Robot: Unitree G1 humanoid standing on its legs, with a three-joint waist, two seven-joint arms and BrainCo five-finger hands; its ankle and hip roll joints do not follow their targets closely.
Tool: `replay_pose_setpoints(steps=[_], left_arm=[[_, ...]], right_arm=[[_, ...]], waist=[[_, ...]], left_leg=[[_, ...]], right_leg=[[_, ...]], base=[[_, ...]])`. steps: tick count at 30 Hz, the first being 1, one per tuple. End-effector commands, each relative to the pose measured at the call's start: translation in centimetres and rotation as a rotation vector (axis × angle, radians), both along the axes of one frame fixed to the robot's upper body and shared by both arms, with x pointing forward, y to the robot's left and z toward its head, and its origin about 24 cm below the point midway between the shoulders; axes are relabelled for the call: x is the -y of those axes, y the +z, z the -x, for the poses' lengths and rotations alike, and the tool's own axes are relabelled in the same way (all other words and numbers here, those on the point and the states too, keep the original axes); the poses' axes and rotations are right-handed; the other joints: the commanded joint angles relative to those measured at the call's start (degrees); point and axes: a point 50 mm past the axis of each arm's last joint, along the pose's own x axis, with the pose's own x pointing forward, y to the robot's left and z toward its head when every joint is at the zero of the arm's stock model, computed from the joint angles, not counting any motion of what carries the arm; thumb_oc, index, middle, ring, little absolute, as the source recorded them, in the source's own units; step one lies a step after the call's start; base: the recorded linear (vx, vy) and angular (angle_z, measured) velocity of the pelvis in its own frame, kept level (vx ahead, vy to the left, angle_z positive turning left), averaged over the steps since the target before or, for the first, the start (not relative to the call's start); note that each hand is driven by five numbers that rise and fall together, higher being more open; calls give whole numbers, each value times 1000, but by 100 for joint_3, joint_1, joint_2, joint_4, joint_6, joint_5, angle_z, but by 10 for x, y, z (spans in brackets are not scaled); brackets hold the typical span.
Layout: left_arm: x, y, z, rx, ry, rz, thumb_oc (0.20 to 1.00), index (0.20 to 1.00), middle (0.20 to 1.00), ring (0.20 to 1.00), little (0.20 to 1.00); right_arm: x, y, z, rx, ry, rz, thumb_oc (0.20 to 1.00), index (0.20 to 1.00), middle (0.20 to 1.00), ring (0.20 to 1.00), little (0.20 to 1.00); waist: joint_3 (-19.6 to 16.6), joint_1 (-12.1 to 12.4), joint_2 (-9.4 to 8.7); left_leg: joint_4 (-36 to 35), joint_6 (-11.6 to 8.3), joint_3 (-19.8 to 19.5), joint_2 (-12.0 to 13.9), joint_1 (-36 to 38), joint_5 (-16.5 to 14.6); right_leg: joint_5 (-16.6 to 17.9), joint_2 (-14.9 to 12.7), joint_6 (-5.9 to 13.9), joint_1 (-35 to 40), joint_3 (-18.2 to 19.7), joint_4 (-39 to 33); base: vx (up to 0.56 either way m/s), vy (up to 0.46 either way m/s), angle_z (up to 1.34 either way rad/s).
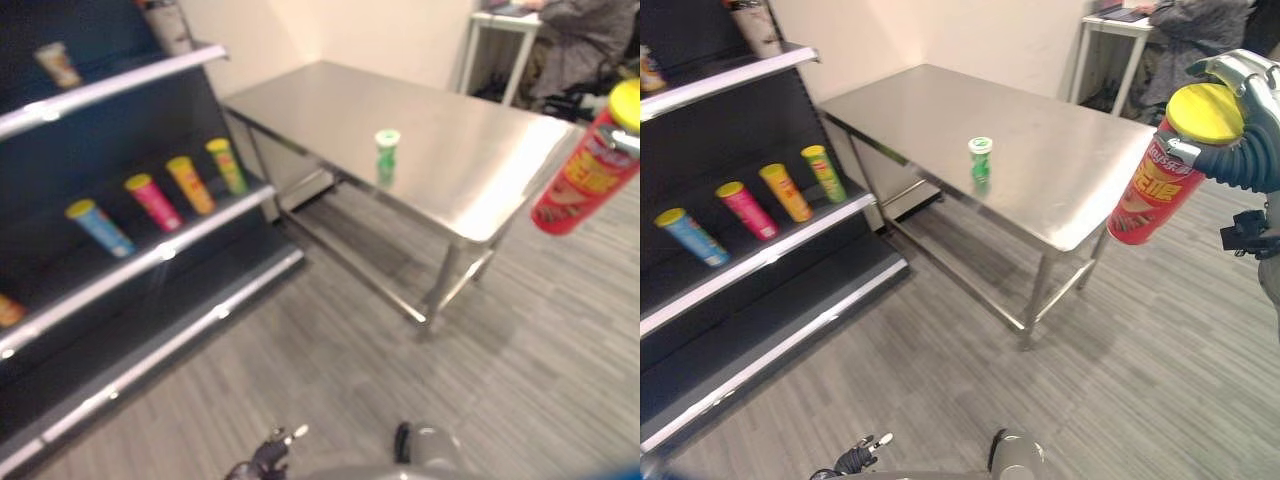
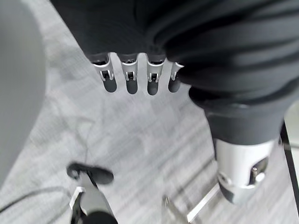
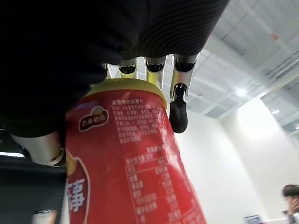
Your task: Put the goods on the table back onto the shelves and tidy them up.
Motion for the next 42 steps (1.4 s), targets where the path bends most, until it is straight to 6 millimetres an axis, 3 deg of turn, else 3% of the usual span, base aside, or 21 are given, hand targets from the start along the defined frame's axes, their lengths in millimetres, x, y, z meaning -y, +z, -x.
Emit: replay_pose_setpoints(steps=[1, 2, 3, 4, 5, 7, 8, 10, 12, 15, 19, 23, 30, 31, 34, 36, 38, 42], left_arm=[[-21, 12, -27, 98, -232, -106, 1000, 1000, 1000, 1000, 1000], [-22, 12, -28, 98, -232, -109, 1000, 1000, 1000, 1000, 1000], [-31, 17, -35, 142, -160, -131, 1000, 1000, 1000, 1000, 1000], [-32, 17, -35, 142, -158, -133, 1000, 1000, 1000, 1000, 1000], [-34, 18, -36, 150, -132, -134, 1000, 1000, 1000, 1000, 1000], [-32, 18, -34, 156, -113, -111, 1000, 1000, 1000, 1000, 1000], [-30, 16, -30, 138, -111, -99, 1000, 1000, 1000, 1000, 1000], [-25, 12, -20, 96, -135, -83, 1000, 1000, 1000, 1000, 1000], [-22, 10, -17, 82, -147, -67, 1000, 1000, 1000, 1000, 1000], [-23, 11, -20, 93, -133, -75, 1000, 1000, 1000, 1000, 1000], [-24, 7, -5, 45, -97, -64, 1000, 1000, 1000, 1000, 1000], [-26, 5, 6, 24, -24, -50, 1000, 1000, 1000, 1000, 1000], [-23, 5, 6, 31, -14, -49, 1000, 1000, 1000, 1000, 1000], [-63, 4, 59, -84, 449, -136, 1000, 1000, 1000, 1000, 1000], [-58, 3, 53, -74, 428, -124, 1000, 1000, 1000, 1000, 1000], [-57, 3, 58, -72, 497, -111, 1000, 1000, 1000, 1000, 1000], [-54, 2, 57, -79, 496, -108, 1000, 1000, 1000, 1000, 1000], [-48, 1, 57, -90, 413, -104, 1000, 1000, 1000, 1000, 1000]], right_arm=[[-8, -3, 23, 93, 60, -150, 200, 200, 200, 200, 200], [-8, -3, 23, 93, 60, -153, 200, 200, 200, 200, 200], [-14, -27, 18, 7, 100, -221, 200, 200, 200, 200, 200], [-15, -28, 18, 7, 101, -223, 200, 200, 200, 200, 200], [-20, -35, 14, -27, 126, -240, 200, 200, 200, 200, 200], [-31, -40, 11, -65, 185, -238, 200, 200, 200, 200, 200], [-38, -41, 9, -80, 232, -247, 200, 200, 200, 200, 200], [-50, -45, 8, -114, 320, -270, 200, 200, 200, 200, 200], [-58, -49, 5, -148, 373, -284, 200, 200, 200, 200, 200], [-66, -56, 1, -177, 443, -337, 200, 200, 200, 200, 200], [-78, -74, -10, -284, 569, -502, 200, 200, 200, 200, 200], [-80, -77, -6, -314, 579, -476, 200, 200, 200, 200, 200], [-86, -70, -5, -264, 560, -394, 200, 200, 200, 200, 200], [-91, -77, -40, -329, 508, -345, 200, 200, 200, 200, 200], [-92, -73, -42, -312, 513, -337, 200, 200, 200, 200, 200], [-88, -76, -41, -318, 491, -340, 200, 200, 200, 200, 200], [-83, -73, -39, -300, 466, -325, 200, 200, 200, 200, 200], [-80, -73, -36, -295, 458, -333, 200, 200, 200, 200, 200]], waist=[[201, -226, -703], [200, -230, -745], [348, -172, -818], [349, -179, -849], [392, -151, -858], [411, -100, -776], [398, -70, -728], [351, -34, -675], [272, -14, -689], [130, 16, -774], [-134, 194, -842], [-274, 261, -835], [-352, 315, -819], [311, 1255, -815], [387, 1184, -834], [331, 1084, -894], [237, 1004, -836], [-50, 894, -659]], left_leg=[[-1061, 503, 136, -867, 539, -1341], [-1067, 511, 127, -903, 525, -1318], [-1073, 775, -26, -1159, 442, -1279], [-1073, 780, -27, -1183, 434, -1263], [-1073, 911, -82, -1359, 371, -1221], [-1073, 1120, -238, -1580, 249, -1092], [-1073, 1207, -288, -1676, 159, -1000], [-1073, 1302, -325, -1811, -1, -870], [-1073, 1359, -405, -1959, -138, -799], [-1073, 1408, -509, -2134, -291, -722], [-1073, 1443, -598, -2282, -369, -723], [-1073, 1453, -618, -2250, -337, -760], [-1073, 1471, -674, -2238, -312, -745], [-286, 991, -696, -1747, -2093, 283], [37, 1017, -832, -1840, -2071, 31], [327, 1036, -709, -1816, -1641, -512], [183, 1046, -747, -1857, -1471, -474], [-760, 1107, -702, -1941, -1052, -318]], right_leg=[[2920, -1836, 1085, 1080, 530, -2812], [2943, -1869, 1085, 1066, 540, -2820], [2696, -1645, 1085, 1062, 1002, -2734], [2691, -1668, 1085, 1035, 1024, -2709], [2403, -1479, 1061, 1091, 1191, -2453], [1630, -787, 808, 1141, 1415, -1948], [1290, -357, 687, 1160, 1405, -1699], [769, 245, 476, 1230, 1264, -1323], [442, 762, 298, 1294, 1329, -1160], [285, 1231, 165, 1458, 1622, -1267], [410, 1257, 69, 1925, 1879, -2055], [460, 1232, 72, 2111, 1899, -2335], [458, 1182, 81, 2241, 1870, -2439], [68, 813, -18, 2810, 1485, -2805], [166, 784, -35, 2711, 1423, -2757], [287, 679, -36, 2549, 1260, -2744], [320, 719, -26, 2511, 1247, -2777], [343, 775, 40, 2512, 1147, -2822]], base=[[-331, 433, 224], [-436, 587, 190], [-236, 297, 117], [-319, 459, 31], [-182, 308, 20], [-229, 439, 40], [-197, 396, 35], [-181, 316, 50], [-142, 207, 27], [-79, 92, 7], [17, 4, -7], [64, -19, 1], [-5, -1, 2], [-25, 3, 7], [-193, -69, -5], [-230, -52, 48], [-92, 41, 57], [11, 82, 22]])
